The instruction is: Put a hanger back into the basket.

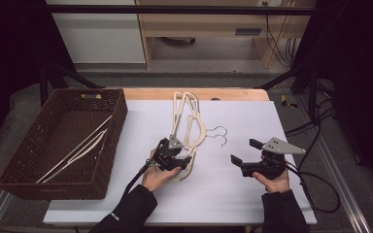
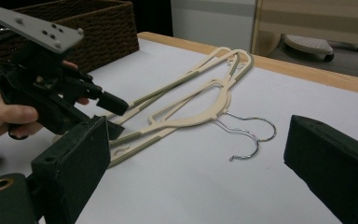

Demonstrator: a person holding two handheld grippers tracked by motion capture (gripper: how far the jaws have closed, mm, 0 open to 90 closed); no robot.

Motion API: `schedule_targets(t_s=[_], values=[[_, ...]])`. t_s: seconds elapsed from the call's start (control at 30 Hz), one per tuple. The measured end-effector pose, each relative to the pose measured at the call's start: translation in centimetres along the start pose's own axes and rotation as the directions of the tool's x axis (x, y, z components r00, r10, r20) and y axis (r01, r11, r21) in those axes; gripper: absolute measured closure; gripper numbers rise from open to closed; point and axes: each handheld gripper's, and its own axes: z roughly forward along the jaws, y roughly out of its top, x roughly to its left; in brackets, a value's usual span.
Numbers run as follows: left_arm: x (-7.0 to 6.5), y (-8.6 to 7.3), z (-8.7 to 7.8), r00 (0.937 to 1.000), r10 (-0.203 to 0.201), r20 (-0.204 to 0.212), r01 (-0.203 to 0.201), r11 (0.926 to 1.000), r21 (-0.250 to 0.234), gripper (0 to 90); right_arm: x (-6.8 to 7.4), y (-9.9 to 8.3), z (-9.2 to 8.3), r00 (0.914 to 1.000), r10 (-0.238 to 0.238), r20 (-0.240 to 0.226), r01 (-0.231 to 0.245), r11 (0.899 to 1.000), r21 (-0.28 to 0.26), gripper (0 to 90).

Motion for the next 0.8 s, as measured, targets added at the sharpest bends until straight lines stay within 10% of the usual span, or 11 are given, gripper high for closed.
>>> schedule_targets(t_s=[0.37, 0.8], values=[[0.5, -0.4, 1.3, 0.9995, -0.024, 0.019, 0.022, 0.9967, 0.078, 72.5, 0.0, 0.0, 0.1, 1.0000, -0.004, -0.004, 0.004, 1.000, 0.007, 7.4], [0.9, -0.5, 0.4, 0.9997, -0.023, 0.000, 0.023, 0.9918, 0.125, 78.1, 0.0, -0.2, 0.4, 0.9997, -0.014, -0.017, 0.015, 1.000, 0.018, 7.8]])
